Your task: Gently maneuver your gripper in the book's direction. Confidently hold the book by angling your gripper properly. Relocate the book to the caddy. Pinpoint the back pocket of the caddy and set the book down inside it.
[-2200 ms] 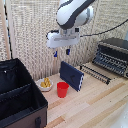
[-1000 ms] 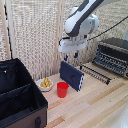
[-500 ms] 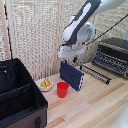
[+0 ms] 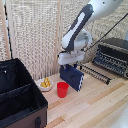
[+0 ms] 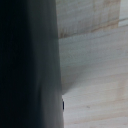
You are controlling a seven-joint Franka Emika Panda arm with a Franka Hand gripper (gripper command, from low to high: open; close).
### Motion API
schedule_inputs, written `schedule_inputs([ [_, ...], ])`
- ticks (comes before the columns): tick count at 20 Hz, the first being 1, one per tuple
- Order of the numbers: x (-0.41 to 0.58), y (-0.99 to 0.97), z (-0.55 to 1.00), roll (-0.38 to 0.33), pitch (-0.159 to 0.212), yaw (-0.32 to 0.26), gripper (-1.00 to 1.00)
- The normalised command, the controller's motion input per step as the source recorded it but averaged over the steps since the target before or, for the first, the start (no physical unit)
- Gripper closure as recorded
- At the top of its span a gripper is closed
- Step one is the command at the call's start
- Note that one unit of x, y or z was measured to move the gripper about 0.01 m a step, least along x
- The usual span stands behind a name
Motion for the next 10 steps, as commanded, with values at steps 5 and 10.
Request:
schedule_inputs([
  [5,0.194,0.0,-0.1,-0.01,0.084,0.055,1.0],
  [10,0.157,0.01,-0.1,-0.028,0.047,0.036,1.0],
])
